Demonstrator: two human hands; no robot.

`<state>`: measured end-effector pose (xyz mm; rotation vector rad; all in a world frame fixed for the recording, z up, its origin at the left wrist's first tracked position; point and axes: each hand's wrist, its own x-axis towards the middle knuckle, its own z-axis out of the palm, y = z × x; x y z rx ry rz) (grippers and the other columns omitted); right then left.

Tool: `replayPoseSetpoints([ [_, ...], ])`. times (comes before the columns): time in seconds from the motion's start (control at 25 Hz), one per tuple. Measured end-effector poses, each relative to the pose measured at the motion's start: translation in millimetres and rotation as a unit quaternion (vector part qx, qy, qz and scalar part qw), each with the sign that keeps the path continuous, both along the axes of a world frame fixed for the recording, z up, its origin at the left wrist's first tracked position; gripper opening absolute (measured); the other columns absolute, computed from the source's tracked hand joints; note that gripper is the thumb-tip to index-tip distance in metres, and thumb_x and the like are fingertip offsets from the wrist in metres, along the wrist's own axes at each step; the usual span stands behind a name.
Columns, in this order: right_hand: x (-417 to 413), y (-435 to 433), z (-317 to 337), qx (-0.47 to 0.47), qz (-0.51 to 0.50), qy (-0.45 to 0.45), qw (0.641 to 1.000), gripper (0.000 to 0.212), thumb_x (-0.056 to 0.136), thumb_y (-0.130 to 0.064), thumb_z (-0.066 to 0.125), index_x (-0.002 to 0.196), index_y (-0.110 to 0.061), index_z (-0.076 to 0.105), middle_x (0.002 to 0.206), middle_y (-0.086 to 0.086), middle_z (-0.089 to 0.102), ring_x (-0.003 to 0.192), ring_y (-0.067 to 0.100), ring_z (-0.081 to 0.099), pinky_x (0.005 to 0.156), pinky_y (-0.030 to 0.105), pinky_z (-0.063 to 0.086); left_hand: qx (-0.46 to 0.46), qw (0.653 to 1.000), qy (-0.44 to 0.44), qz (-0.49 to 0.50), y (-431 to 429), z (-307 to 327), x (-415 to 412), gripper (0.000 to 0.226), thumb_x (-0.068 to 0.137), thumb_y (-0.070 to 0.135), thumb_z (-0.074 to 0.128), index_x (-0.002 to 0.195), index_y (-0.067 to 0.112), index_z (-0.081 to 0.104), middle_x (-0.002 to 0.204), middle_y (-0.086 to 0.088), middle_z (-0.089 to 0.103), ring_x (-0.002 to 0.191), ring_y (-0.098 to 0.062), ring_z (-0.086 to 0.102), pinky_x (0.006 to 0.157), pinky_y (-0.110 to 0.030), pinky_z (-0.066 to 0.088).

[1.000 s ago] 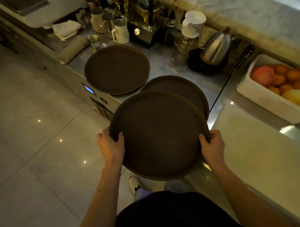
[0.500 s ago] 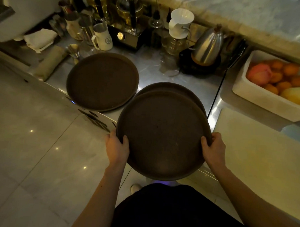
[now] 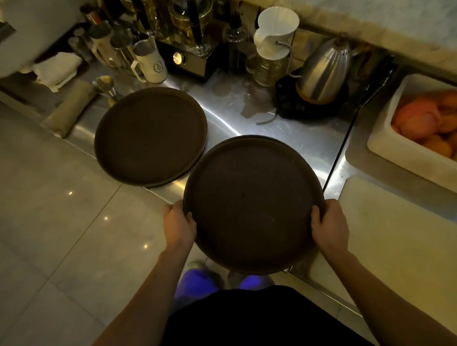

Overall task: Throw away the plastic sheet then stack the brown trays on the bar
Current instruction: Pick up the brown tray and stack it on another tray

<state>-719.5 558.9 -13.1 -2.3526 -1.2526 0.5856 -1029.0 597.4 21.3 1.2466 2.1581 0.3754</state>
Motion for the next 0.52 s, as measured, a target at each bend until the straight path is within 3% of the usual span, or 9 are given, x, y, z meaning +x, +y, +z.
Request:
replayPoseSetpoints([
  [0.28,0.7,15.2,-12.7,-0.035,-0.002,-0.038,0.999,0.023,0.097,-0.031,0.043,0.103,-0.010,0.050,0.097,0.011,0.054,0.077,0.026,0.056,0.069,0.036,0.046,-0.010,0.999,0.009,-0.036,17.2,-15.2,-2.6,0.036,0.094,0.009,0.052,0.130,0.007,0.055,0.131,-0.014,0.049,0.115,-0.023,0.053,0.097,-0.030,0.043],
  [0.52,3.8,18.6,-14.9,-0.078,0.018,-0.074,0.994,0.025,0.098,-0.030,0.043,0.107,-0.008,0.050,0.106,0.013,0.054,0.085,0.030,0.059,0.069,0.033,0.040,-0.011,0.999,0.000,-0.045,25.5,-20.1,-2.7,0.035,0.094,0.007,0.052,0.129,0.007,0.055,0.130,-0.014,0.050,0.115,-0.023,0.054,0.098,-0.031,0.043],
])
